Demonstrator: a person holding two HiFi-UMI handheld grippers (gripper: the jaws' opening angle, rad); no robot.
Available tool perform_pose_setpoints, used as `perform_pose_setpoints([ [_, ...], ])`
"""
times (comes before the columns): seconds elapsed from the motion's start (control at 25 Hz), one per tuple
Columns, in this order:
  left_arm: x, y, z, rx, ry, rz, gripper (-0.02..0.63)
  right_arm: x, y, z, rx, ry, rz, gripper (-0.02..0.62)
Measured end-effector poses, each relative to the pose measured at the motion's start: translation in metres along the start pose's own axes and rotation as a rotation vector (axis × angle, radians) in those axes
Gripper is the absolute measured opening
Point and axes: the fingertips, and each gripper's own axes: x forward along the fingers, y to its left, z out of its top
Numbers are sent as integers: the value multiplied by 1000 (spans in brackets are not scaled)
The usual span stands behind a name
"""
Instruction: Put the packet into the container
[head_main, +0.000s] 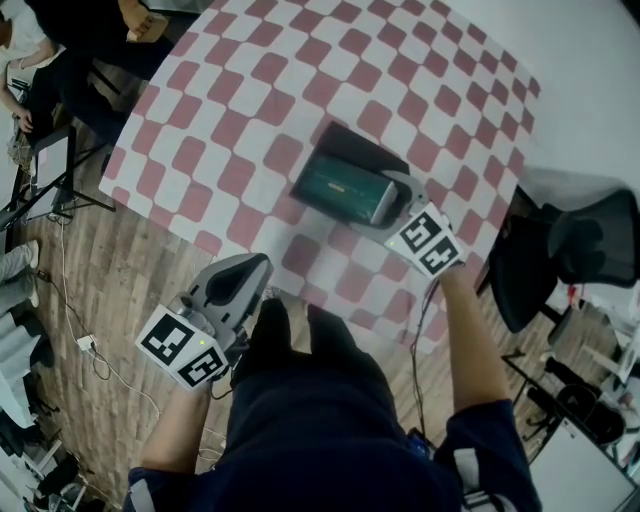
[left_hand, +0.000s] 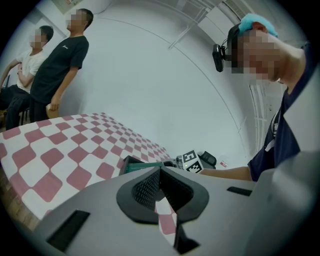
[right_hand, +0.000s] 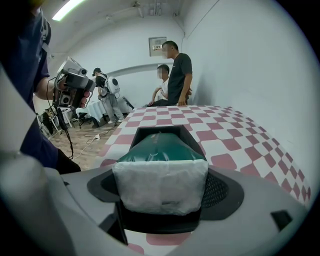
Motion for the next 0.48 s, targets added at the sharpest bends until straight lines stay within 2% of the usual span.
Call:
perform_pose_setpoints([
  [0.2, -1, -2, 0, 6, 3, -3, 26, -9, 0, -4, 39, -12, 22, 444],
  [0.48, 1, -8, 1, 19, 8, -19, 26, -25, -8, 1, 61, -62, -27, 449],
])
